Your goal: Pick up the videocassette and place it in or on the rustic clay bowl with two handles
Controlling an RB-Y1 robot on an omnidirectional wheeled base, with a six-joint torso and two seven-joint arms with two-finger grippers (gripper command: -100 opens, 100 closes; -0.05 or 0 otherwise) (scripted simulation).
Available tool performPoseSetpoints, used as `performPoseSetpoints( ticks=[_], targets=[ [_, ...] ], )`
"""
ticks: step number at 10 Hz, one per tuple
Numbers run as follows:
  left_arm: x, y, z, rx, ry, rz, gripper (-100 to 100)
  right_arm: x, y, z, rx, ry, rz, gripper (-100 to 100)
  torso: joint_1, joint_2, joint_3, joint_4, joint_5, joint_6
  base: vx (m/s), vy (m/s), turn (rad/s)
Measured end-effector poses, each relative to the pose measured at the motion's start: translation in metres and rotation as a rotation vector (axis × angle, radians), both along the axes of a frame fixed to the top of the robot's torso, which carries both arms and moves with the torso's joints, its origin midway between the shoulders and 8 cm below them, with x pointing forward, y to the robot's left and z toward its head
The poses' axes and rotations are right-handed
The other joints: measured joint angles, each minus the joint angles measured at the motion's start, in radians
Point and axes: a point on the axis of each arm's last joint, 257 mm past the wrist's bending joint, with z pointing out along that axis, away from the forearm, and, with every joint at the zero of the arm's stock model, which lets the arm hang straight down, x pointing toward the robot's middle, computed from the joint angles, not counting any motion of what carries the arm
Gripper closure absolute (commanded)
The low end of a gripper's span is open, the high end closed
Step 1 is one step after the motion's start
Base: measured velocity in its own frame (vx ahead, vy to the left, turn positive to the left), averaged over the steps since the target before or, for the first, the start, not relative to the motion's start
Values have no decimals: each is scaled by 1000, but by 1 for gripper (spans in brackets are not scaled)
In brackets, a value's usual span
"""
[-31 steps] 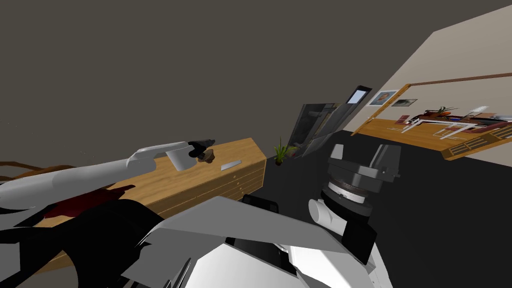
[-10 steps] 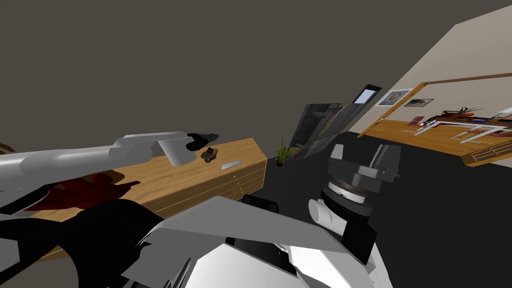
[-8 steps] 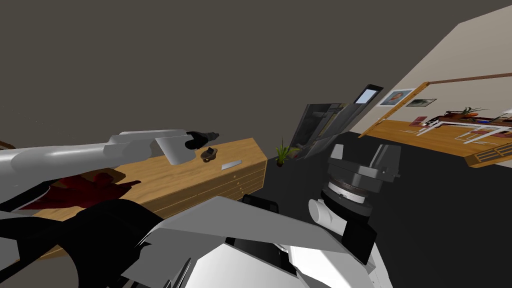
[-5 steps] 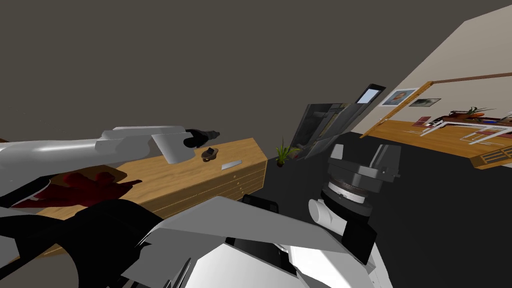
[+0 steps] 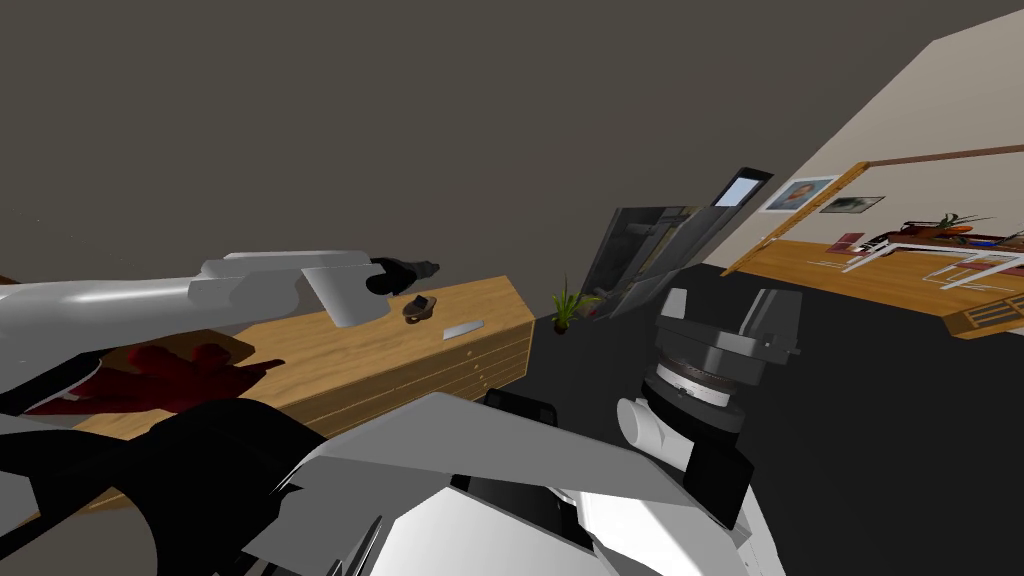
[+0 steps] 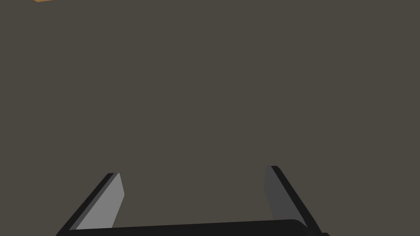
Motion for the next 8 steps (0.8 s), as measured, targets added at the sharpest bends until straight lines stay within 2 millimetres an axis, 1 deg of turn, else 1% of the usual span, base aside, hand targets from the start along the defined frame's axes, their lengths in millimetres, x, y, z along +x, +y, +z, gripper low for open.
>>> performPoseSetpoints(
  ticks=[3, 8],
  targets=[
    [0, 0, 0, 0, 0, 0, -100, 0, 0, 0, 0, 0, 0, 0, 1, 0, 0, 0, 0, 0, -6, 3, -13],
    [5, -8, 24, 1, 1, -4, -100, 0, 0, 0, 0, 0, 0, 0, 0, 0, 0, 0, 0, 0, 0, 0, 0]
  ],
)
